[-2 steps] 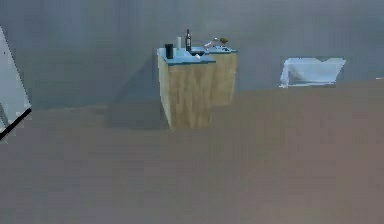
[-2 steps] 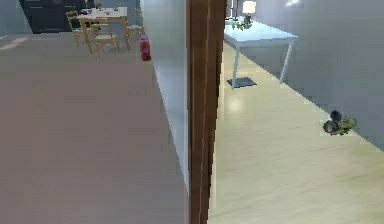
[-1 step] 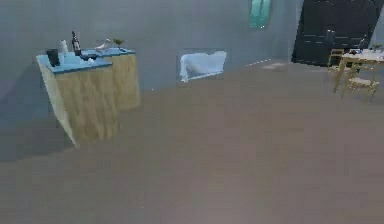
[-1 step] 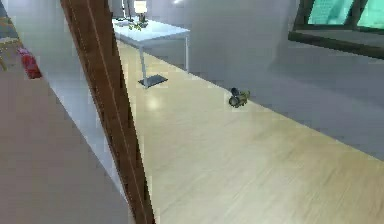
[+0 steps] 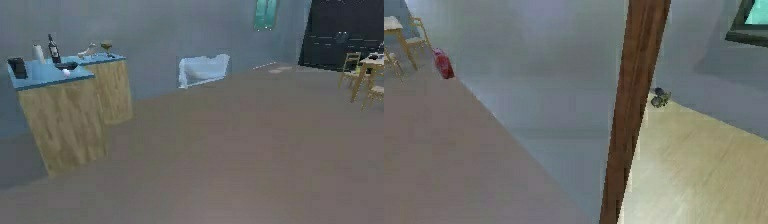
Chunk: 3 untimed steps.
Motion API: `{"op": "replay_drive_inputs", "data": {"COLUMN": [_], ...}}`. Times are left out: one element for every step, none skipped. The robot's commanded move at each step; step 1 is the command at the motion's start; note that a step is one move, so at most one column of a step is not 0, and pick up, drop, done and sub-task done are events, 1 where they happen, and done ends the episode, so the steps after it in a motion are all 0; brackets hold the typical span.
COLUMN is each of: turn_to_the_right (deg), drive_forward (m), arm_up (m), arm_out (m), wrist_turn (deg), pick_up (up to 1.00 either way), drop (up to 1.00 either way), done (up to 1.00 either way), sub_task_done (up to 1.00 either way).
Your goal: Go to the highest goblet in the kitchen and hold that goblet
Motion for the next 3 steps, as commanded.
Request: {"op": "replay_drive_inputs", "data": {"turn_to_the_right": [30.0, 0.0, 0.0], "drive_forward": [0.00, 1.00, 1.00], "arm_up": [0.00, 0.00, 0.00], "arm_out": [0.00, 0.00, 0.00], "wrist_turn": [0.0, 0.0, 0.0], "pick_up": [0.00, 0.00, 0.00], "drop": [0.00, 0.00, 0.00], "done": [0.00, 0.00, 0.00], "sub_task_done": [0.00, 0.00, 0.00]}}
